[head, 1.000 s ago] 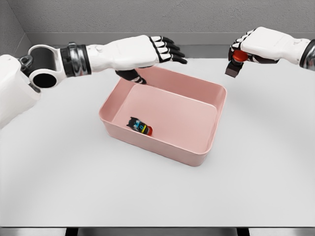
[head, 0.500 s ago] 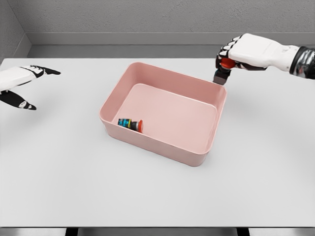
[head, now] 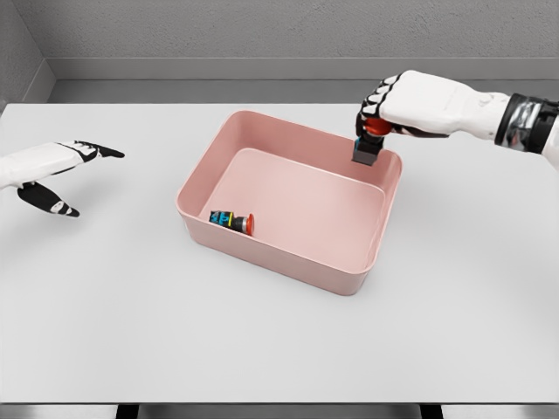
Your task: Put the industrial switch in the basket with both arms
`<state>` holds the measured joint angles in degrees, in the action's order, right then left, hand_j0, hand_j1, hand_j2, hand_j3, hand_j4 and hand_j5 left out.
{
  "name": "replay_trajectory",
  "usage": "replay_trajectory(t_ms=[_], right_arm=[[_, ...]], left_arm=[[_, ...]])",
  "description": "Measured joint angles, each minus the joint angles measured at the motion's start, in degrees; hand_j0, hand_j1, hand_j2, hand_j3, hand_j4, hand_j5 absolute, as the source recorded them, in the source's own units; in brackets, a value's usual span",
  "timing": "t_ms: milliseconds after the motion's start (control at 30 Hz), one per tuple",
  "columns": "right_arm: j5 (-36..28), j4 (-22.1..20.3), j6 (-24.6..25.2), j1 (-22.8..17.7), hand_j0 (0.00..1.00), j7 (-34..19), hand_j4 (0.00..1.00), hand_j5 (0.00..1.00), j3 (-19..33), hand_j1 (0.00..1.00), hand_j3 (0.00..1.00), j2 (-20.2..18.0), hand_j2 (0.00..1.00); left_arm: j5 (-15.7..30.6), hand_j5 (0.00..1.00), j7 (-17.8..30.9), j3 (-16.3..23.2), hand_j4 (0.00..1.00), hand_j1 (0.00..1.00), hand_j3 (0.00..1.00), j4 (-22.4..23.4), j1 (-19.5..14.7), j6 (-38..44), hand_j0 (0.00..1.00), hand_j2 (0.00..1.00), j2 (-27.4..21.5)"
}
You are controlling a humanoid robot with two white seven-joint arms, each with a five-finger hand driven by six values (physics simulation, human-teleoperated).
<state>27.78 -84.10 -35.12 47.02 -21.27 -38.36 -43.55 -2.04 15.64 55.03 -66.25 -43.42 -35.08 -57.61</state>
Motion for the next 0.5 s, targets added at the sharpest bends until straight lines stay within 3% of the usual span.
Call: replay_trajectory(t_ms=[267,400,500], right_arm=[[-0.8,-3.7,0.0,-1.3,0.57,0.0,0.57,0.57,-0.2,0.57,0.57,0.1,0.57],[-1.0,-6.0,0.0,-2.1,0.74,0.0,0.74,0.74,-0.3,0.74,0.74,0.2,0.74],[-1.2,-7.3,0.0,-2.5,1.00,0.1,1.00,1.00,-0.2,1.00,1.00,0.5,1.00]], left_arm=[[0.0,1.00,0.1,0.1,1.00,1.00,1.00,-3.9,0.9,0.0,1.00,1.00,-2.0],[0.0,1.00,0.2,0.1,1.00,1.00,1.00,-4.4,1.0,0.0,1.00,1.00,-2.1],[0.0,1.00,0.2,0.1,1.00,1.00,1.00,-4.6,1.1,0.0,1.00,1.00,-2.1]])
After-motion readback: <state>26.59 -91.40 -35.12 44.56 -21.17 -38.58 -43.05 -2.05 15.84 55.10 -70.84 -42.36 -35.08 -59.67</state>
